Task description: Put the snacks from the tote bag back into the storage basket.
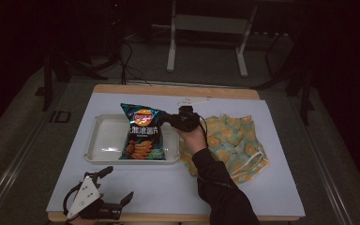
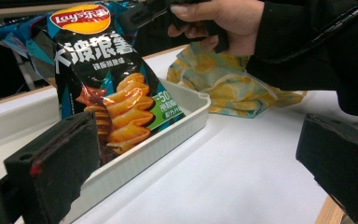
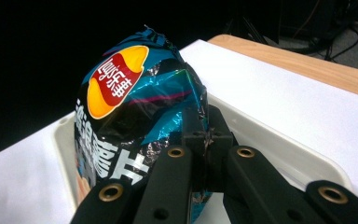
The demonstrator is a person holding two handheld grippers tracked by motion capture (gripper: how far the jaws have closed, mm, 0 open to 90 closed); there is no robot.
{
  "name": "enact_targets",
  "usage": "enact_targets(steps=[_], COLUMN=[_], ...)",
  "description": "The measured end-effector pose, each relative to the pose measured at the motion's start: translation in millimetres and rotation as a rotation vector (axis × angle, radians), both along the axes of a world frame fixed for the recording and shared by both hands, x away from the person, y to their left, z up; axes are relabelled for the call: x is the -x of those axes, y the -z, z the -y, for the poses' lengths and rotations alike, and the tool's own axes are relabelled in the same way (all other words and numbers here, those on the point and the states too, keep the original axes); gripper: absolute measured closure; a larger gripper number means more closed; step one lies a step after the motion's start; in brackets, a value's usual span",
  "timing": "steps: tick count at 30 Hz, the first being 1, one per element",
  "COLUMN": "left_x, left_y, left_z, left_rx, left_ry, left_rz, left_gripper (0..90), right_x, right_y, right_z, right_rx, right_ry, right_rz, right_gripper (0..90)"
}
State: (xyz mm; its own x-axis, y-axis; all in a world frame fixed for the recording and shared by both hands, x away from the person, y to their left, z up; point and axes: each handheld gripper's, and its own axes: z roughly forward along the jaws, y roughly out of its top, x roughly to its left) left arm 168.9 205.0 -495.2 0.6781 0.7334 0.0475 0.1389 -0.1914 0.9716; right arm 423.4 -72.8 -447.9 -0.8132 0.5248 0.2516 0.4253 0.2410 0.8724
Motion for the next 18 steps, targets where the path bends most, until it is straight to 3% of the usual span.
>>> enact_targets(steps=[9, 11, 18], left_x=[-0.6, -0.6, -1.0], left_y=[-0.1, 0.0, 0.1], left_z=[-1.2, -1.2, -1.0], left_rx=[0.008, 0.010, 0.008], left_ry=[-0.008, -0.007, -0.005], left_rz=[-0.001, -0.001, -0.003], left_gripper=[0.1, 0.1, 0.1], right_x=[-12.9, -15.9, -14.0], right_y=[9.2, 11.5, 2.7], right_z=[-0.9, -0.3, 2.6], right_rx=[0.050, 0.056, 0.084], right_ry=[0.064, 0.077, 0.076], right_rz=[-0.031, -0.043, -0.015], right_gripper=[86.4, 79.9, 71.7])
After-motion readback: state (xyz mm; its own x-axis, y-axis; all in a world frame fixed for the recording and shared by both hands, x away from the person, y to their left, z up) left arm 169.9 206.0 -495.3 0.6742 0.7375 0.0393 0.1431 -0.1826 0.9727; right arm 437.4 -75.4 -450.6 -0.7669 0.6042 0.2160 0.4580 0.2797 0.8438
